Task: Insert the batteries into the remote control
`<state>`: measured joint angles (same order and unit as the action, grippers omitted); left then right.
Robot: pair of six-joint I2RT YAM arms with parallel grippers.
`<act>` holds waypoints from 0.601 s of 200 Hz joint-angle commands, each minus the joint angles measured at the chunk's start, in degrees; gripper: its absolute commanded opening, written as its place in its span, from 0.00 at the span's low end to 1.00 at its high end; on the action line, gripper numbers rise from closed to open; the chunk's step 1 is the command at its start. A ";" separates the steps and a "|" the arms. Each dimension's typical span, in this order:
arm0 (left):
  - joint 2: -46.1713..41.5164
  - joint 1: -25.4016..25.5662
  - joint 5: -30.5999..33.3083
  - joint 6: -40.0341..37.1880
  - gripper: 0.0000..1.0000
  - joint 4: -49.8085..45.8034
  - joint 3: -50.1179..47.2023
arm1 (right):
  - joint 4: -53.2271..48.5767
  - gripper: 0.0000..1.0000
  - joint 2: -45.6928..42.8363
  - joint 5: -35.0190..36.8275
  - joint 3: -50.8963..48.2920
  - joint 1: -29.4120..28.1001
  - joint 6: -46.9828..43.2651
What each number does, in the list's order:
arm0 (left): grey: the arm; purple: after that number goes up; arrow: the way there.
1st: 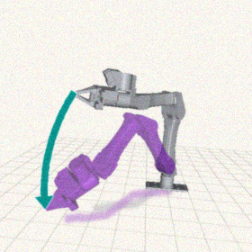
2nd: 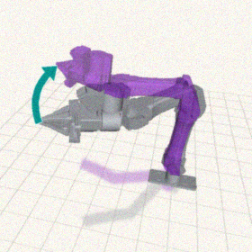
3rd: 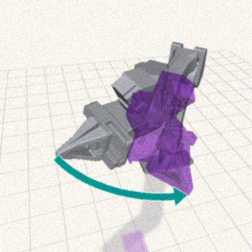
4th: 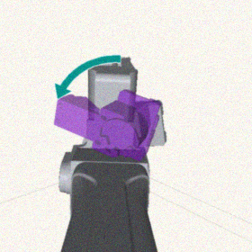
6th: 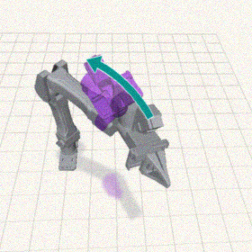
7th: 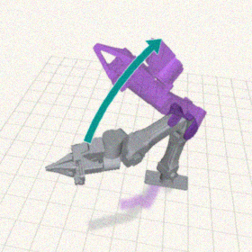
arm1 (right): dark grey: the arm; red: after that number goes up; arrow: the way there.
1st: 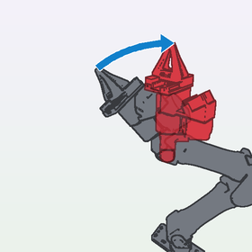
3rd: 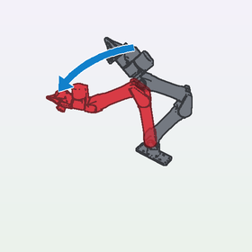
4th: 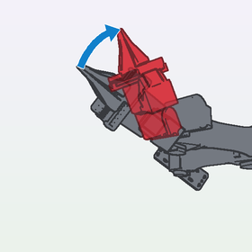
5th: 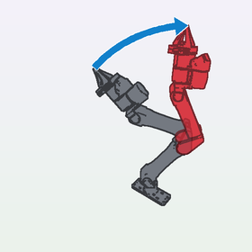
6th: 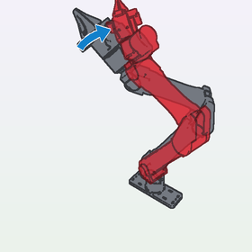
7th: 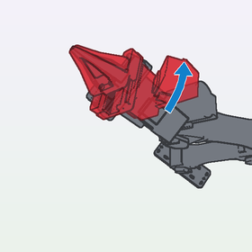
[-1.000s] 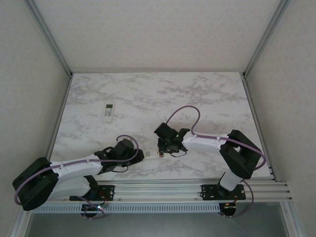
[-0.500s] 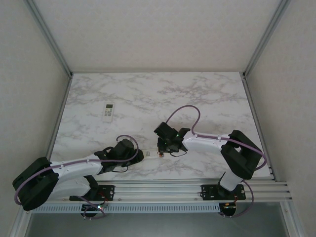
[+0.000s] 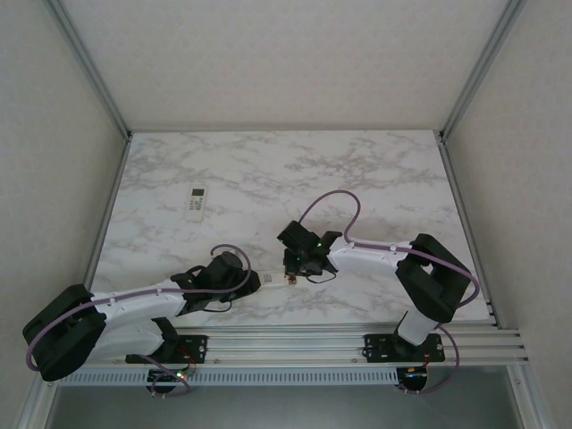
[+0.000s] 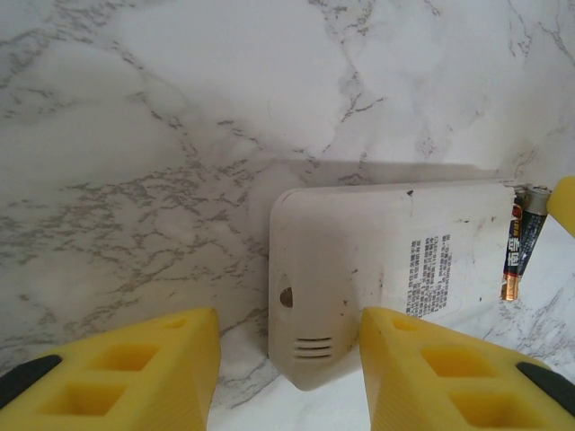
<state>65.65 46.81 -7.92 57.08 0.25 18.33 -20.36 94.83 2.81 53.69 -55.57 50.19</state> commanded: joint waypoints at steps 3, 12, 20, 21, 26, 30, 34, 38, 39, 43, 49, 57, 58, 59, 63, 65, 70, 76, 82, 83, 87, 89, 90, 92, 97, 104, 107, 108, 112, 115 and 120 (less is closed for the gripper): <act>2.35 1.32 -3.17 0.58 0.44 4.52 0.38 | -1.12 0.13 0.93 -0.25 0.55 0.03 -0.10; 2.55 1.29 -3.16 0.50 0.44 4.58 0.52 | -1.26 0.13 0.78 -0.41 0.32 -0.05 0.12; 2.65 1.30 -3.18 0.48 0.45 4.48 0.65 | -1.50 0.12 0.57 -0.58 0.19 -0.15 0.29; 2.69 1.33 -3.17 0.49 0.45 4.49 0.70 | -1.56 0.12 0.55 -0.60 0.19 -0.20 0.32; 2.79 1.31 -3.15 0.42 0.44 4.49 0.75 | -1.79 0.12 0.45 -0.61 0.03 -0.24 0.56; 2.82 1.30 -3.15 0.33 0.45 4.48 0.83 | -1.91 0.12 0.36 -0.69 -0.07 -0.40 0.77; 2.90 1.35 -3.07 0.34 0.45 4.49 0.90 | -2.17 0.12 0.28 -0.65 -0.20 -0.52 0.92; 3.03 1.34 -3.02 0.32 0.44 4.49 0.93 | -2.28 0.11 0.27 -0.61 -0.32 -0.67 1.16; 3.01 1.30 -3.04 0.32 0.45 4.49 0.92 | -2.39 0.11 0.27 -0.66 -0.33 -0.72 1.23; 3.08 1.31 -3.06 0.35 0.45 4.49 0.97 | -2.58 0.11 0.32 -0.73 -0.47 -0.88 1.44; 3.21 1.33 -3.06 0.39 0.45 4.52 1.01 | -2.91 0.11 0.36 -0.85 -0.64 -1.15 1.73; 3.33 1.32 -3.07 0.36 0.45 4.58 1.06 | -3.39 0.11 0.56 -0.94 -0.93 -1.53 2.28; 3.34 1.34 -3.11 0.38 0.45 4.58 1.04 | -3.43 0.11 0.64 -0.95 -0.99 -1.50 2.32; 3.34 1.35 -3.13 0.35 0.45 4.63 1.02 | -3.49 0.11 0.67 -0.96 -1.02 -1.57 2.39; 3.35 1.36 -3.07 0.32 0.45 4.67 1.05 | -3.69 0.11 0.82 -1.06 -1.19 -1.71 2.63; 3.35 1.34 -3.06 0.32 0.45 4.65 1.02 | -3.85 0.11 0.94 -1.21 -1.26 -1.84 2.78; 3.42 1.35 -3.06 0.37 0.45 4.57 1.02 | -4.04 0.11 1.18 -1.53 -1.52 -1.93 2.97; 3.36 1.33 -3.00 0.32 0.45 4.56 1.01 | -4.38 0.11 1.40 -1.80 -1.84 -2.08 3.43; 3.39 1.29 -2.93 0.33 0.45 4.50 1.06 | -4.71 0.11 1.66 -2.03 -2.15 -2.17 3.89; 3.37 1.32 -2.91 0.32 0.45 4.45 0.99 | -4.74 0.11 1.71 -2.07 -2.21 -2.21 3.92; 3.28 1.32 -2.89 0.37 0.45 4.49 0.93 | -4.93 0.11 1.76 -2.18 -2.47 -2.34 4.22; 3.26 1.33 -2.89 0.39 0.45 4.49 0.92 | -5.01 0.11 1.85 -2.26 -2.57 -2.41 4.39; 3.31 1.34 -2.89 0.35 0.45 4.49 0.92 | -5.03 0.11 1.90 -2.27 -2.64 -2.38 4.43; 3.27 1.35 -2.89 0.37 0.45 4.49 0.92 | -5.08 0.11 2.00 -2.32 -2.76 -2.42 4.51; 3.28 1.34 -2.80 0.46 0.45 4.49 0.86 | -5.17 0.11 2.15 -2.60 -3.07 -2.50 4.65; 3.17 1.36 -2.80 0.47 0.45 4.45 0.83 | -5.51 0.11 2.40 -2.61 -3.42 -2.69 5.02; 3.09 1.34 -2.80 0.51 0.45 4.41 0.77 | -5.76 0.11 2.45 -2.62 -3.54 -2.76 5.15; 3.09 1.35 -2.80 0.50 0.45 4.41 0.80 | -5.84 0.11 2.46 -2.58 -3.61 -2.78 5.16; 3.04 1.35 -2.80 0.57 0.45 4.37 0.75 | -6.05 0.11 2.47 -2.62 -3.80 -2.83 5.33; 2.96 1.35 -2.80 0.60 0.45 4.27 0.75 | -6.13 0.11 2.47 -2.63 -3.95 -2.87 5.45; 2.84 1.30 -2.76 0.64 0.45 4.22 0.75 | -6.41 0.11 2.50 -2.68 -4.23 -2.93 5.63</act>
<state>66.48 46.81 -7.90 57.08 -0.14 18.98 -20.34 94.80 2.87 53.15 -56.88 53.63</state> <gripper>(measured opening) 0.447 0.109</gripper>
